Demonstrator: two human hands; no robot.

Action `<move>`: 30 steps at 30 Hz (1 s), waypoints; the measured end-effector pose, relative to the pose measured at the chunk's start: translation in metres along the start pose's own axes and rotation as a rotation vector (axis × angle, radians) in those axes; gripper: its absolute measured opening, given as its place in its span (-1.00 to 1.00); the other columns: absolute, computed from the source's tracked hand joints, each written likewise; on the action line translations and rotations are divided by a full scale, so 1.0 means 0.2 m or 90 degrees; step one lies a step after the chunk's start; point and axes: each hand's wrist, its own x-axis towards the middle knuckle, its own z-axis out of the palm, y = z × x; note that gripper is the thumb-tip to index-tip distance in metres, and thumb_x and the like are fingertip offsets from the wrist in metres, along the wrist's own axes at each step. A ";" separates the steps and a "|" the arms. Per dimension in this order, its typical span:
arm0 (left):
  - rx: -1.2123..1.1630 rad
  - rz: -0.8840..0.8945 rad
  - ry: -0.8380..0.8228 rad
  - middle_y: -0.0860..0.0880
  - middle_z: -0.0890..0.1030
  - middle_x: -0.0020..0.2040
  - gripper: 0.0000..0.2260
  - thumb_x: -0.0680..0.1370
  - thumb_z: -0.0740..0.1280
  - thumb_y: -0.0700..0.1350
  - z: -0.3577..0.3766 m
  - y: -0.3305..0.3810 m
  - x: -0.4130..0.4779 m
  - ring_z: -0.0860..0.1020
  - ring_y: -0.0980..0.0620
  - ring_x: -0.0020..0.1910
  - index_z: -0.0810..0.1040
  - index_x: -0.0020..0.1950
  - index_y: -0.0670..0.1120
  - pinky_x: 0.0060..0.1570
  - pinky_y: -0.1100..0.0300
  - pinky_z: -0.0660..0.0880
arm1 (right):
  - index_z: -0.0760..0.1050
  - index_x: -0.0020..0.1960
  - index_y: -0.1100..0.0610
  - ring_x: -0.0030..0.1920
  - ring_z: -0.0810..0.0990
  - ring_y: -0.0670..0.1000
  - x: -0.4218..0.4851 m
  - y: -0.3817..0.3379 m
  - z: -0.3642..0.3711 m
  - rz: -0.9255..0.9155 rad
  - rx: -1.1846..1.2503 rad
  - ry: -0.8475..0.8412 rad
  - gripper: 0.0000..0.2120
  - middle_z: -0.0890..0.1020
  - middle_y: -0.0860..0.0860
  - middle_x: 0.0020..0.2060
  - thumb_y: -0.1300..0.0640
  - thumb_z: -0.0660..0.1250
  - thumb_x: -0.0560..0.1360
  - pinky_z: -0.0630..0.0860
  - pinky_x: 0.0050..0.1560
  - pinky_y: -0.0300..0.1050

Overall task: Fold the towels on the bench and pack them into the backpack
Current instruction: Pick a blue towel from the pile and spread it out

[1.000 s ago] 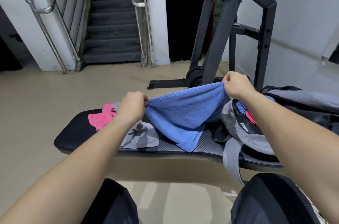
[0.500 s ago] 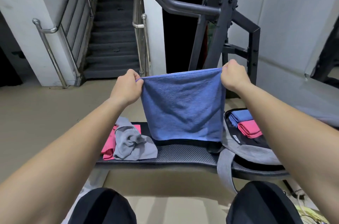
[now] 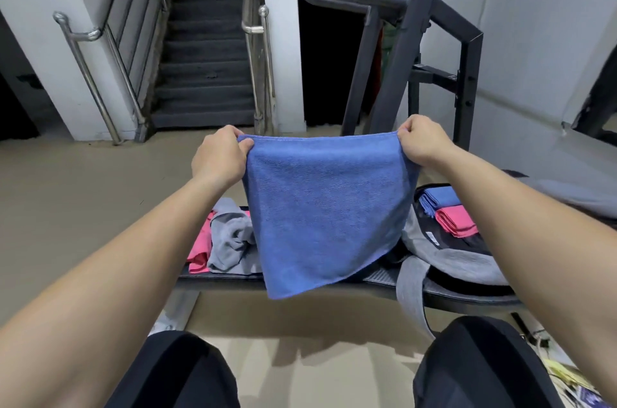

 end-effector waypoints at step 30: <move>-0.050 0.030 -0.122 -0.09 0.60 -0.14 -0.93 0.58 0.27 -0.11 0.77 -0.35 0.03 0.50 -0.14 -0.09 0.48 -0.03 -0.09 -0.12 0.09 0.35 | 0.52 -0.15 0.02 -0.24 0.50 0.05 0.13 0.54 0.71 0.075 0.120 -0.034 -0.85 0.54 -0.05 -0.31 0.20 0.25 0.55 0.44 -0.19 -0.12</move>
